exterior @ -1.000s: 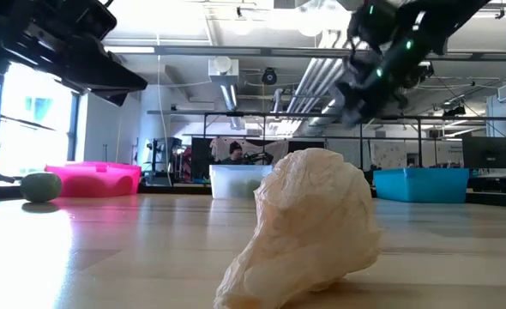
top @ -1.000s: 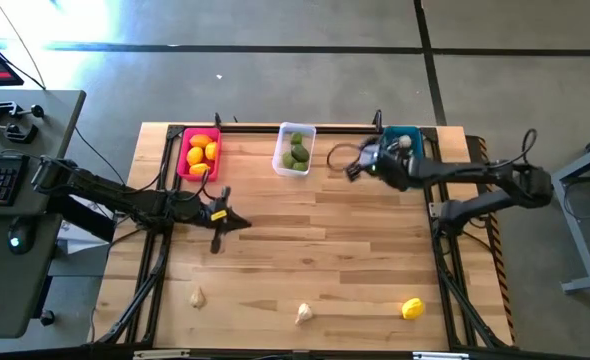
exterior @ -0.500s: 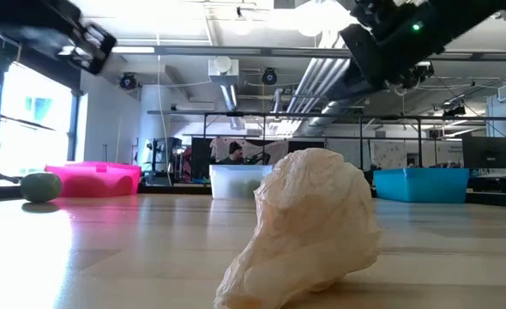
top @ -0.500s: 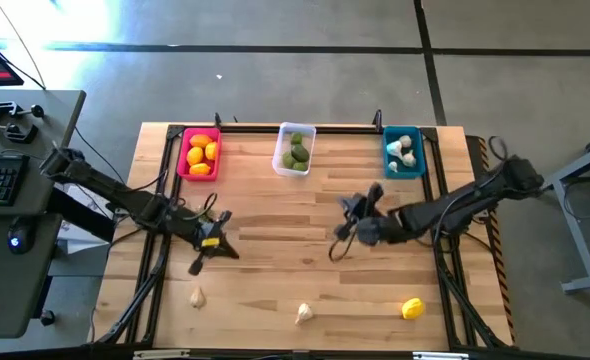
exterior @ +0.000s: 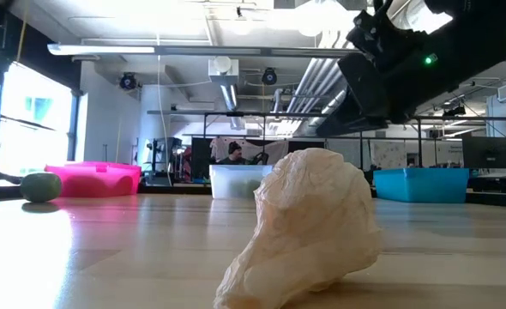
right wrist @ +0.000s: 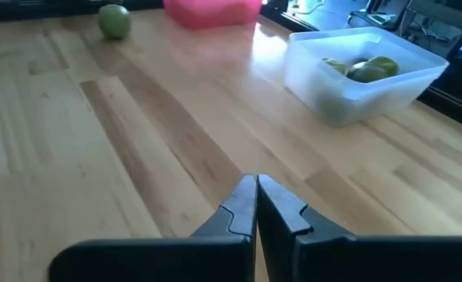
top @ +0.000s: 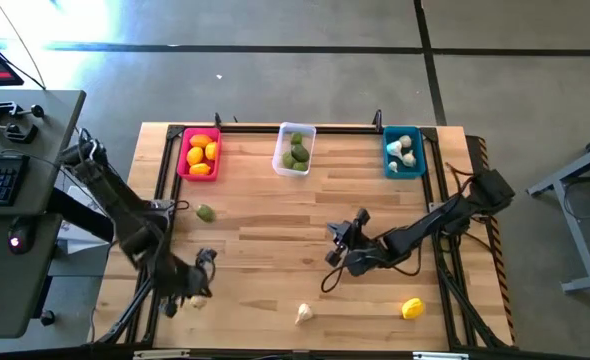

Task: Sort produce into baskets
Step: Put the garlic into the blue bin

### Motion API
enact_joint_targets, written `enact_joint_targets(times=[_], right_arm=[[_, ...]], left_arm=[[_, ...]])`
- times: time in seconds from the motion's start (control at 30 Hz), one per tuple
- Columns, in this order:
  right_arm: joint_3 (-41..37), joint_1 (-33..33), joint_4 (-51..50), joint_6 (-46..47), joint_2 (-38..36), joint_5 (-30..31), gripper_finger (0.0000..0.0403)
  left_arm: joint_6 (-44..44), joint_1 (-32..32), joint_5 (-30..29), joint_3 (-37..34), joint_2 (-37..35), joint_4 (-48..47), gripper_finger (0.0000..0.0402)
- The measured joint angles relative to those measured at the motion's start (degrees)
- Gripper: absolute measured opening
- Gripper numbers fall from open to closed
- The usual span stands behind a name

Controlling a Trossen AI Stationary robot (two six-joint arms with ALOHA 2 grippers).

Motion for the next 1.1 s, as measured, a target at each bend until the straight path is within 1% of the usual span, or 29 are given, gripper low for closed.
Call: enact_joint_targets(times=[0.07, 0.17, 0.4, 0.53, 0.67, 0.8, 1.0, 1.1], right_arm=[[0.0, 0.0, 0.82, -0.04, 0.45, -0.21, 0.0], [0.0, -0.03, 1.31, 0.27, 0.47, -0.2, 0.0], [0.0, -0.04, 1.57, -0.2, 0.34, -0.5, 0.0], [0.0, -0.17, 1.57, -0.2, 0.34, -0.52, 0.0], [0.0, -0.17, 1.57, -0.19, 0.34, -0.57, 0.0], [0.0, -0.17, 1.57, -0.17, 0.34, -0.59, 0.0], [0.0, -0.17, 1.54, -0.17, 0.34, -0.59, 0.0], [0.0, -0.17, 1.53, -0.02, 0.34, -0.59, 0.0]], left_arm=[[-3.59, -1.83, -0.07, 2.98, 3.93, -3.73, 0.0008], [-8.2, -4.09, 0.78, 7.16, 9.79, -9.15, 0.0027], [-17.27, -7.01, 5.88, 13.4, 21.17, -21.71, 0.0102], [-18.5, -7.13, 5.98, 14.62, 25.1, -23.83, 0.0145], [-18.05, -7.11, 5.98, 14.62, 27.82, -24.02, 0.0176], [-15.65, -7.1, 5.88, 14.62, 30.05, -24.02, 0.0188], [-12.49, -7.37, 5.62, 14.6, 31.81, -23.69, 0.0189], [-12.63, -7.41, 4.03, 14.6, 31.81, -23.48, 0.0187]])
